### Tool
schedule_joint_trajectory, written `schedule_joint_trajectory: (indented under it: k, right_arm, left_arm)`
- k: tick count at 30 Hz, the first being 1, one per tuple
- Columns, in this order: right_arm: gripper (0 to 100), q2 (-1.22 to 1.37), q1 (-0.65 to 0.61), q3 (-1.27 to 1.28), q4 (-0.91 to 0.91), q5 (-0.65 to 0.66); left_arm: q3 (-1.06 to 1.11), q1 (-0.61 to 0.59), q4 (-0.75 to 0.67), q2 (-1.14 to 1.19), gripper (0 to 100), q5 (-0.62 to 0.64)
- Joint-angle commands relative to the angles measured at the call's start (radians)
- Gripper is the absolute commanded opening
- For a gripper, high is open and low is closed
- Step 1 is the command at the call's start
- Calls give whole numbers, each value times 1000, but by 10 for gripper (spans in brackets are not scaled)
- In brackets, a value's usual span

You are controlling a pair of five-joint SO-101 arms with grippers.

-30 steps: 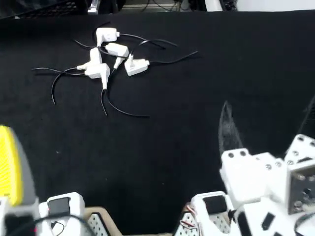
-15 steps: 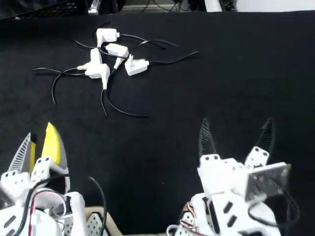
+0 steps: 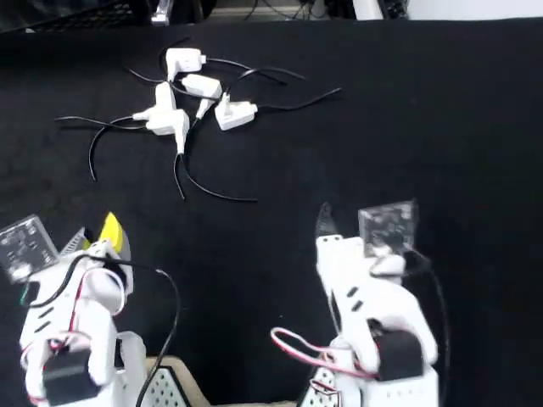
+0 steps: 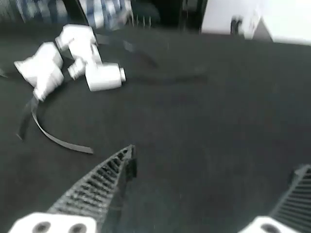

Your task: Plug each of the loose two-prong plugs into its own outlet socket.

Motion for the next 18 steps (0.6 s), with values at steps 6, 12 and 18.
schedule_joint_trajectory:
  k: [6, 12, 18]
  right_arm:
    - [456, -82, 8, 217, -135, -14]
    - [456, -81, 5, 217, 44, -14]
    - [456, -77, 9, 217, 227, -8]
  left_arm:
    - [231, 10, -80, -3, 166, 2]
    - [435, 10, -80, -3, 166, -37]
    - [438, -1, 0, 6, 163, -172]
